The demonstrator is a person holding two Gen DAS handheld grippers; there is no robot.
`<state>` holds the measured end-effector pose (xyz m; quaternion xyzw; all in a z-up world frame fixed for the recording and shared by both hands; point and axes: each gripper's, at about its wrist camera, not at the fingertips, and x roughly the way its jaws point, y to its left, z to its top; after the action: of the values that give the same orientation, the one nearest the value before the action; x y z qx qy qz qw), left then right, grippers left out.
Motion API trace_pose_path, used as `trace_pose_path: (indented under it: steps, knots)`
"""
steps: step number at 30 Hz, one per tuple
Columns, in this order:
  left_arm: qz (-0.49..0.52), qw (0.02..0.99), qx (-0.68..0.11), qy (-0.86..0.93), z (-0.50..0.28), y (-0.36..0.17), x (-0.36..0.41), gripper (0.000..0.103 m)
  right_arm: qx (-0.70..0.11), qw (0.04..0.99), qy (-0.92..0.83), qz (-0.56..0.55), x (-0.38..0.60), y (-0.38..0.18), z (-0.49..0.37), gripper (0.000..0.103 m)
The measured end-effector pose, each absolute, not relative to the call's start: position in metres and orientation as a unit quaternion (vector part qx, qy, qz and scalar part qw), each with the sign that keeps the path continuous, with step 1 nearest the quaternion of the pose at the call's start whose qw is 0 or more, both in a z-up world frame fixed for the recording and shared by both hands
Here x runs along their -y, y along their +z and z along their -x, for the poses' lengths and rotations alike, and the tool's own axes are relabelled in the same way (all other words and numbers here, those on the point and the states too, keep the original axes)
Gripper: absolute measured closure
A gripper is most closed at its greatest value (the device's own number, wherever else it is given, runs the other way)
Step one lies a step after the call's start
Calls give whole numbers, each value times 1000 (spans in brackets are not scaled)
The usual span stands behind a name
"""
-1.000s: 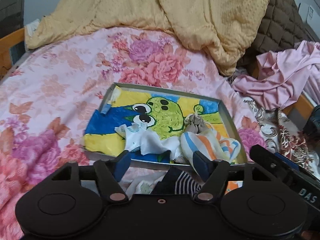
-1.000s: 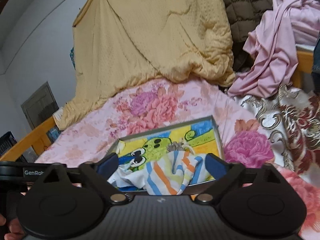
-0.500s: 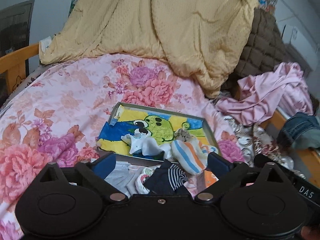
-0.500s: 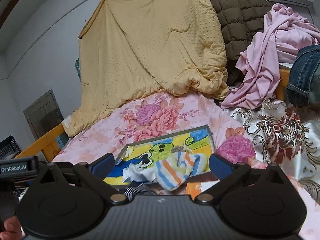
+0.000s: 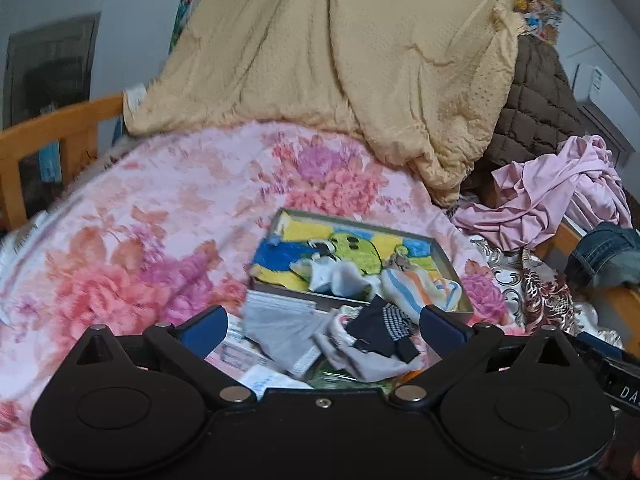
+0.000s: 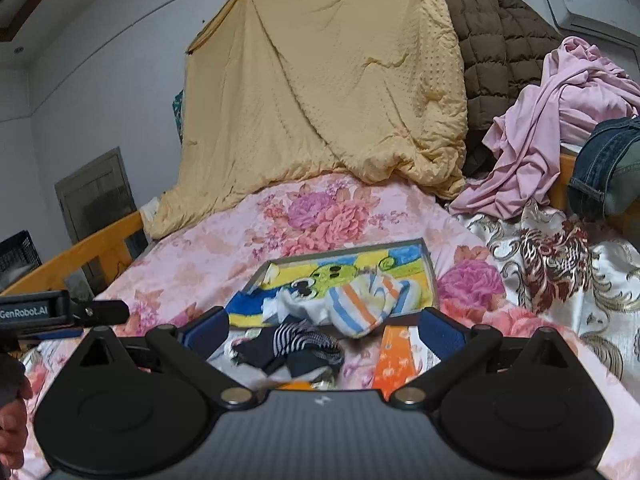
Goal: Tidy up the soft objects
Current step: 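Move both tools back over the pile of soft items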
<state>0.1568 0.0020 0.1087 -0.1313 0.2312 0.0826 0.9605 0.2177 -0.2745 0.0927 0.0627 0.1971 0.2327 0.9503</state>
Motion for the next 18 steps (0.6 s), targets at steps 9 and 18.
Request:
trace_pose_path:
  steps: [9,18]
  knots:
    - [102,966,-226,78,-129,84,-11,1,-200,950,239,-32,258,74,-192,0]
    - [76,962,-258,56,-125,45,-16,1,-234,938,254,13,236,46,-182,0]
